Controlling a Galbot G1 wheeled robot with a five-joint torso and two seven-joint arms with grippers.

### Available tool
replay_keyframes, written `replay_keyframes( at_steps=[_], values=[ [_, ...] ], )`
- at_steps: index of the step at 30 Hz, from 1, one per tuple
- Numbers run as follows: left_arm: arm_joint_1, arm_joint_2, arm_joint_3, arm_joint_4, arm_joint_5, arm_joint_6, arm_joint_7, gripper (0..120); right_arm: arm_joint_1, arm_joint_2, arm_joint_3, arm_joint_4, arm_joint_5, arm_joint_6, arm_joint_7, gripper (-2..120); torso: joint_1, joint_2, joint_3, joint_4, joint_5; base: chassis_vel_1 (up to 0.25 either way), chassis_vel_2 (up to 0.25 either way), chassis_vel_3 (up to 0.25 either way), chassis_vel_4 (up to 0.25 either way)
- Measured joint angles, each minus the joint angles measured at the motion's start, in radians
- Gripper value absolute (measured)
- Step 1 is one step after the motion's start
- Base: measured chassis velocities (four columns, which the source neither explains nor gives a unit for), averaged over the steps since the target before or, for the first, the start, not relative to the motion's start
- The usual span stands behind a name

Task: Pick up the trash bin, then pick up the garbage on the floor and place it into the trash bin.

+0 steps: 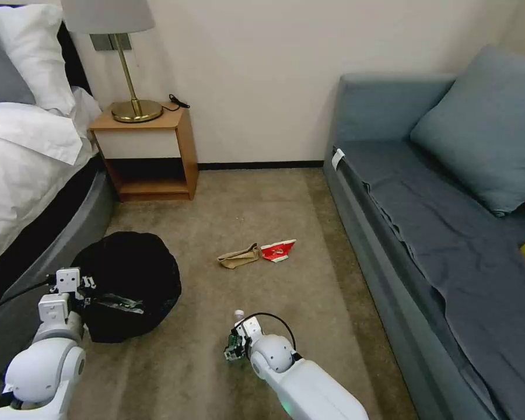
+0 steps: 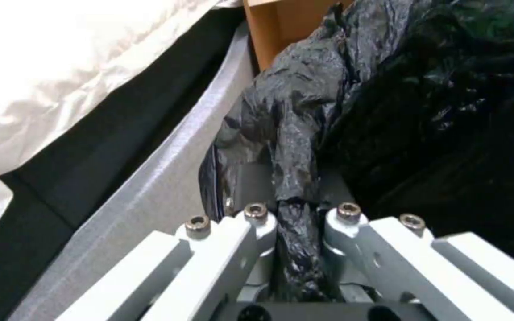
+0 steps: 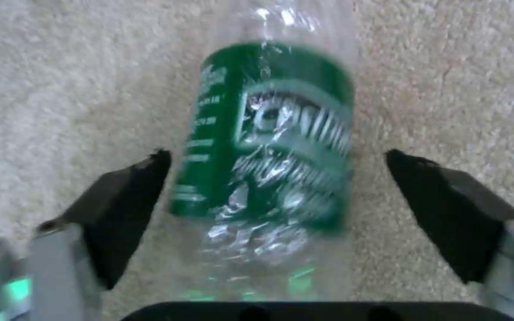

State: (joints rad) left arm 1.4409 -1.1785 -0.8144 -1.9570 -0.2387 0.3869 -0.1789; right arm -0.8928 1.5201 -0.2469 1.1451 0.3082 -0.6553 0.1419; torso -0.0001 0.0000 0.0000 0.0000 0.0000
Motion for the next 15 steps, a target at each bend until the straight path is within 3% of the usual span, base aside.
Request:
replay_keyframes(
  at_steps=[2, 5, 12, 15],
  values=[
    [0.002, -0.001, -0.001, -0.002, 0.0, -0.002, 0.0, 4, 0.0, 0.0, 0.001, -0.002, -0.004, 0.0, -0.003, 88, 0.0, 0.0, 0.0, 0.0, 0.0, 0.0, 0.0, 0.0, 0.0],
    [0.011, -0.005, -0.008, -0.007, 0.001, -0.006, 0.0, 4, -0.004, -0.004, 0.005, -0.003, -0.027, 0.003, -0.017, 72, 0.0, 0.0, 0.0, 0.0, 0.0, 0.0, 0.0, 0.0, 0.0],
    [0.017, -0.011, -0.01, -0.013, 0.002, -0.009, 0.001, 4, -0.017, -0.015, 0.011, 0.009, -0.047, 0.011, -0.024, 52, 0.0, 0.0, 0.0, 0.0, 0.0, 0.0, 0.0, 0.0, 0.0],
    [0.021, -0.013, -0.01, -0.018, 0.003, -0.01, 0.001, 4, -0.022, -0.019, 0.016, 0.021, -0.053, 0.014, -0.026, 38, 0.0, 0.0, 0.0, -0.0001, 0.0, 0.0, 0.0, 0.0, 0.0]
  ],
)
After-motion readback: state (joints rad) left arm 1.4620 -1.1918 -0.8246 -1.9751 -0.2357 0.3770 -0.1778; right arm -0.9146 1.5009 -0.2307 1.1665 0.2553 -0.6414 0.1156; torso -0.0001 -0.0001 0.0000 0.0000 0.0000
